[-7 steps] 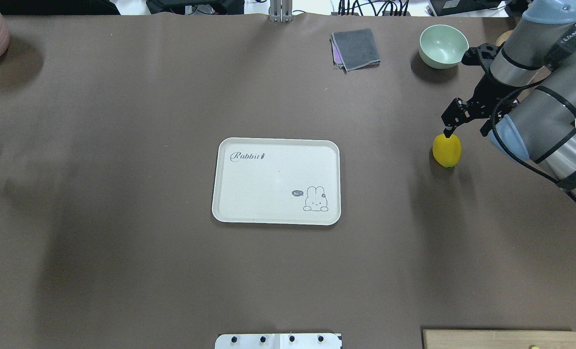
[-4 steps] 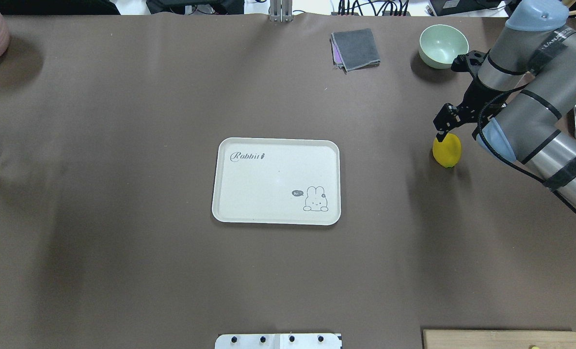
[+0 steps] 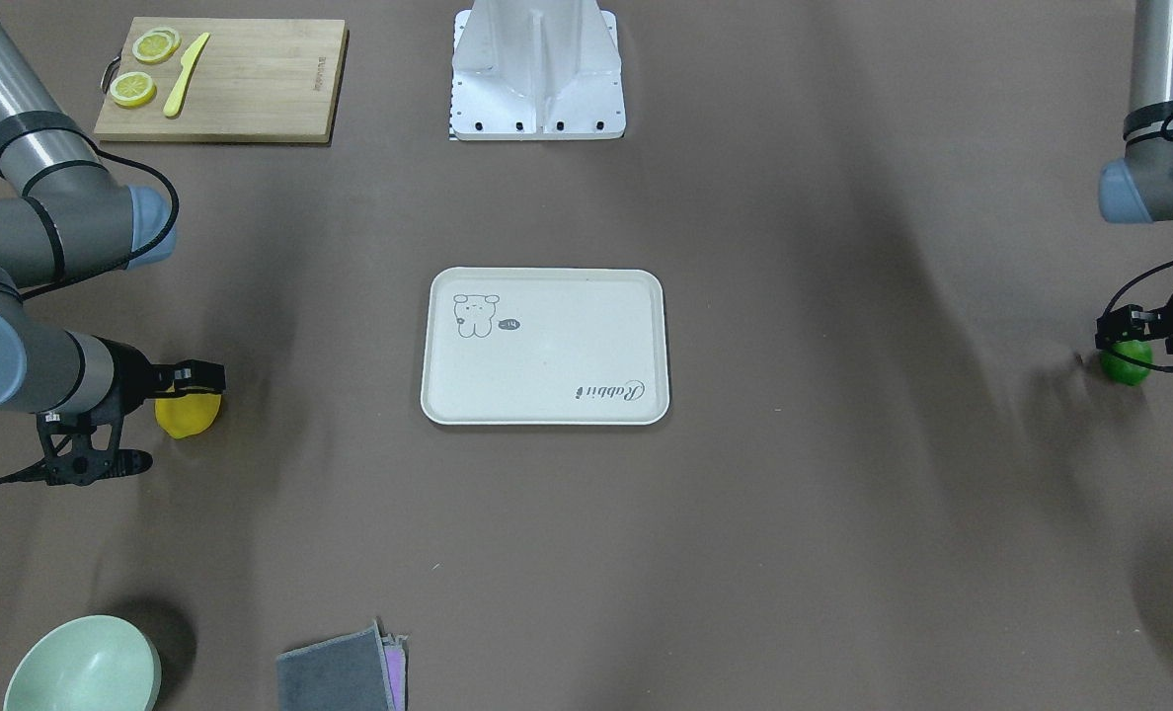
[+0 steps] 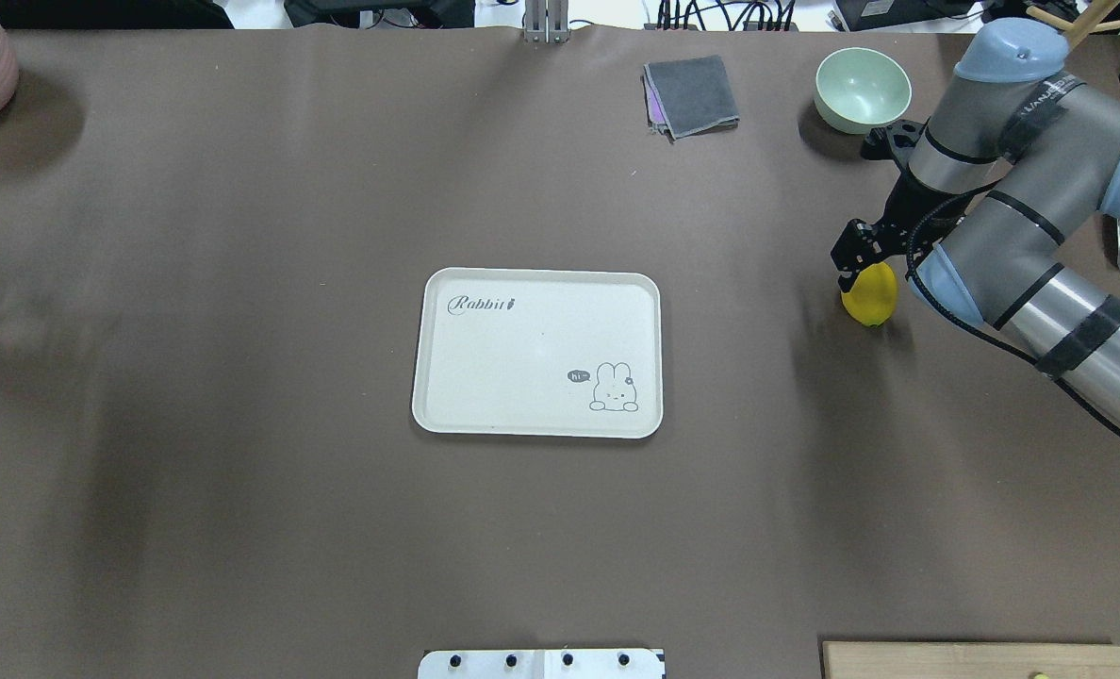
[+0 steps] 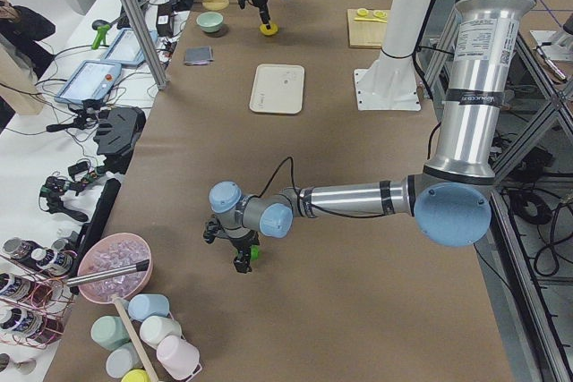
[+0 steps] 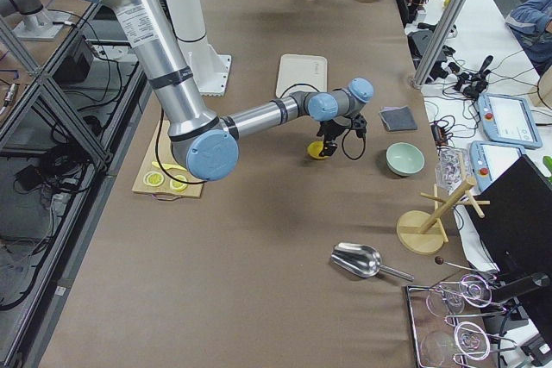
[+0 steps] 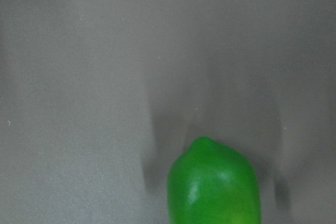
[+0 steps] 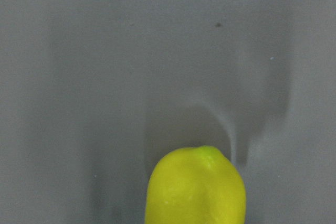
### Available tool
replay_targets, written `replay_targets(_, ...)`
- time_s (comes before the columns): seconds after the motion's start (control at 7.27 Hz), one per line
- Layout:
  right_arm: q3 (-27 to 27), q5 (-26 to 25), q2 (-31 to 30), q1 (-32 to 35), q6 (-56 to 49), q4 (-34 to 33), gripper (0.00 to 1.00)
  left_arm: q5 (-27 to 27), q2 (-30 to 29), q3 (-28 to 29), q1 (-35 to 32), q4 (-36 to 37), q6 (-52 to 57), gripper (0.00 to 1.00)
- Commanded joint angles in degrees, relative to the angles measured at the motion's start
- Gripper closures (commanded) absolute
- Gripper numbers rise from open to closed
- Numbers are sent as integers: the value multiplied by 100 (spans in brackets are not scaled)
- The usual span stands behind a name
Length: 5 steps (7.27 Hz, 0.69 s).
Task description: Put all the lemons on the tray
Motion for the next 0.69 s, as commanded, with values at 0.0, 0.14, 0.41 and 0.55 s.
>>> replay_targets(0.0, -143, -2, -8, -34, -3, 166, 6, -1, -125, 141, 2, 12, -27, 39)
replay_targets(0.14, -187, -2, 0, -35, -11, 175, 11, -1, -151, 158, 2, 12, -45, 59)
replay_targets(0.41, -257, 7, 0, -52, -11, 228, 22, -271, -239, -33, -7, 283, 7, 100)
replay_targets(0.55, -283, 25, 9, -52, -11, 245, 42, -656, -222, -287, -42, 589, 34, 100)
